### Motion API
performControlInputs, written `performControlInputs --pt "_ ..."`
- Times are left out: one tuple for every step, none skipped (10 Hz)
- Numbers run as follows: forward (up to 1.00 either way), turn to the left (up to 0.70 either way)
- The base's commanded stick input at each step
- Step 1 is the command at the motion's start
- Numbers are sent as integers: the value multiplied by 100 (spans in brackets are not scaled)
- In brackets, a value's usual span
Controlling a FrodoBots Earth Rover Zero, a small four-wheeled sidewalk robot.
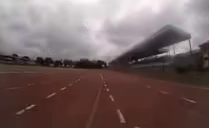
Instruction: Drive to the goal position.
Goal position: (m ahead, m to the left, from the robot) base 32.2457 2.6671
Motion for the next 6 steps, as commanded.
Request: performControlInputs --pt "70 0" --pt "70 0" --pt "70 0" --pt "70 0" --pt "70 0" --pt "70 0"
